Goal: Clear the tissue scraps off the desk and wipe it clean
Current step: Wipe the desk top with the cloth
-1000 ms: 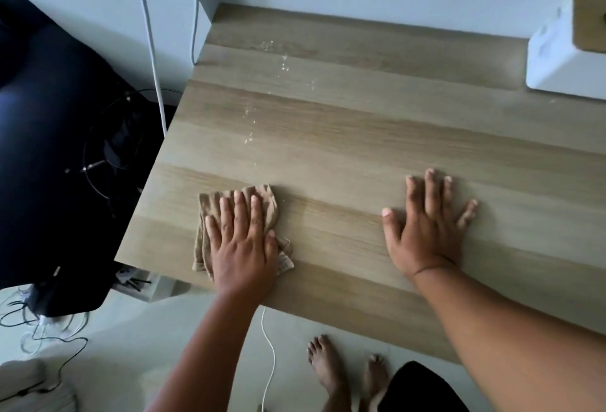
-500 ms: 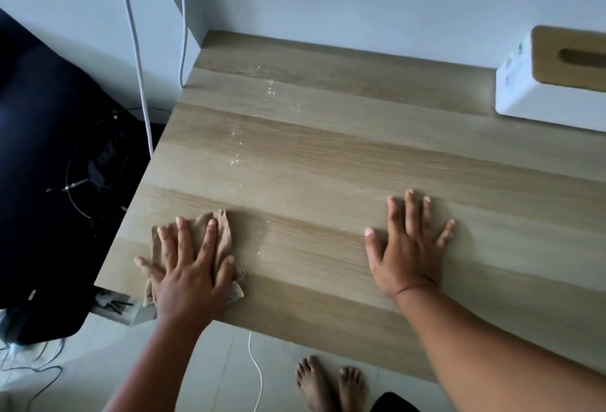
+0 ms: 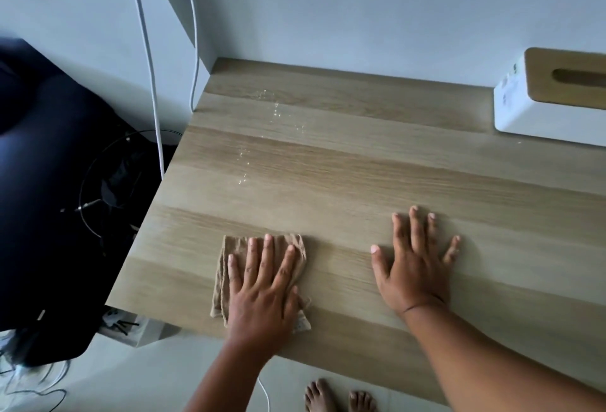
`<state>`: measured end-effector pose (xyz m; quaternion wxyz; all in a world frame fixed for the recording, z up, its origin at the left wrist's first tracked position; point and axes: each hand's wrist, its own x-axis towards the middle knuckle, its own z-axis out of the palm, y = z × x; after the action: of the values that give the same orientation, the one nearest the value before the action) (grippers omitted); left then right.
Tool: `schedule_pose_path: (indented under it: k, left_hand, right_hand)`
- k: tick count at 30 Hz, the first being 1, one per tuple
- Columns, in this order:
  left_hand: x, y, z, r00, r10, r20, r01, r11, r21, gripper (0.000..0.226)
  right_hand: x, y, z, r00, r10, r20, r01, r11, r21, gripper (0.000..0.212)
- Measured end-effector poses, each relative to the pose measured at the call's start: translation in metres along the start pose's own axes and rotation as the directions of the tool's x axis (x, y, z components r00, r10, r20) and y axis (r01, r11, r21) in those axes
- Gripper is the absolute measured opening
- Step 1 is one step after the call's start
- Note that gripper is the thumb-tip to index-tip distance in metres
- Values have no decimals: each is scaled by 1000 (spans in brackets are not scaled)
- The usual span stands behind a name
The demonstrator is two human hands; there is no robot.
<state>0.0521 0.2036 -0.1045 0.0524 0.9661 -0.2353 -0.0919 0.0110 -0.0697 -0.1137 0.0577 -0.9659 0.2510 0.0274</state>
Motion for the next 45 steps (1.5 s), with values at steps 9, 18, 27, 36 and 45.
schedule_pose_path:
  k: [9,18,27,36,45]
  left_hand:
    - [-49,-58,-4,997,69,-32,-69,998,-10,66]
    - [63,1,-14,956,-286,62,288,957,-18,74]
    - [-9,25,19,946,323,-27,-323,946,13,69]
    - [-23,-112,-26,980,-195,31,195,981,-8,68]
    - [105,-99,-36,817,-574,46,576,815,-57,70]
  right_hand:
    - [0,2,3,1000,-7,-12,7,1000,-6,80]
    - [1,3,4,1000,-5,-2,5,1000,-8,80]
    - [0,1,2,1000,3,0,-3,1000,-14,80]
    - [1,1,2,1000,4,9,-4,1000,-6,79]
    - [0,1,1,1000,-4,4,4,1000,-1,79]
